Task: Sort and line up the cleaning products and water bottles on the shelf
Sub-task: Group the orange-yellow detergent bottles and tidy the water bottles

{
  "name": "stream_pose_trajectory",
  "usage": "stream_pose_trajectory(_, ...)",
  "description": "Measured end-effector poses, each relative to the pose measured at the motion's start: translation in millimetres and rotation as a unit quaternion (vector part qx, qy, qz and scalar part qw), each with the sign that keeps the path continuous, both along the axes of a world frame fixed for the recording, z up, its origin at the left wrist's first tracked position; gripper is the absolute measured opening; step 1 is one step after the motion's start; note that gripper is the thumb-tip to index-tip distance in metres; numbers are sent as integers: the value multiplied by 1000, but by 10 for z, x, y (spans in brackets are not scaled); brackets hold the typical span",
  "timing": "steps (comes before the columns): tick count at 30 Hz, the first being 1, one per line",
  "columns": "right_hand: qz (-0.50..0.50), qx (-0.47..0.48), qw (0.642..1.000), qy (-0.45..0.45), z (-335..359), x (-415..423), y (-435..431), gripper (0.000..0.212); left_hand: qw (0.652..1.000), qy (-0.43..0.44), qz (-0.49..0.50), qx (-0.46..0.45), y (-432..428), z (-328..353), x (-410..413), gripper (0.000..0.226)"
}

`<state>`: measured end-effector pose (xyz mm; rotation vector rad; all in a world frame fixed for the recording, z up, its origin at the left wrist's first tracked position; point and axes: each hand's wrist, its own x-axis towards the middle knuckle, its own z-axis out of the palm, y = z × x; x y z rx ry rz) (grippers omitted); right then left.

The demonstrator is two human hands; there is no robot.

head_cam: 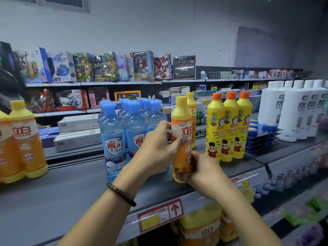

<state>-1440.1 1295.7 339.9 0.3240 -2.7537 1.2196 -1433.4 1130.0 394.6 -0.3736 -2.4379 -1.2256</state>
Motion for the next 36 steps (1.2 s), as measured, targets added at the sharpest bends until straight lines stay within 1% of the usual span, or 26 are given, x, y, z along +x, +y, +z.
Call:
stream_pose_trajectory(2,-13,38,999,-1,-12,54,-52,33,1000,5,4,7,-35,-22,46,33)
stream_pose_trajectory(4,-16,71,997,-3,1,122,-158,38,1000,5,8,1,-127,-19,129,29)
stream_pose_trajectory(9,20,87,995,-42,82,295,-636,40,999,-15,28,10,-563,16,404,20)
stream_pose_trajectory(13,52,106,993,-9,46,444,-1137,48,997,-25,67,28,-1082,7,649,17)
stream_pose_trajectory(17,115,116,986,8,52,593,-1638,45,993,-48,105,34,-1547,20,927,24)
stream_pose_trajectory(21,162,120,979,9,90,670,-2151,35,987,-54,148,31,-1999,35,1154,34)
stream_pose_trajectory(24,178,130,975,14,97,683,-2553,36,981,-51,185,28,-2312,55,1297,33)
stream_pose_trajectory(28,198,155,967,31,131,752,-3080,32,970,-52,237,24,-2739,94,1480,35)
stream_pose_trajectory(30,203,160,965,42,139,775,-3338,30,963,-57,263,3,-2923,105,1564,39)
stream_pose_trajectory(32,201,156,966,43,127,778,-3576,34,953,-59,298,-21,-3097,113,1656,42)
stream_pose_trajectory(34,196,140,970,30,105,764,-3771,40,935,-60,348,-27,-3279,115,1745,40)
stream_pose_trajectory(36,191,135,972,25,94,745,-3923,44,910,-58,410,-19,-3463,106,1807,41)
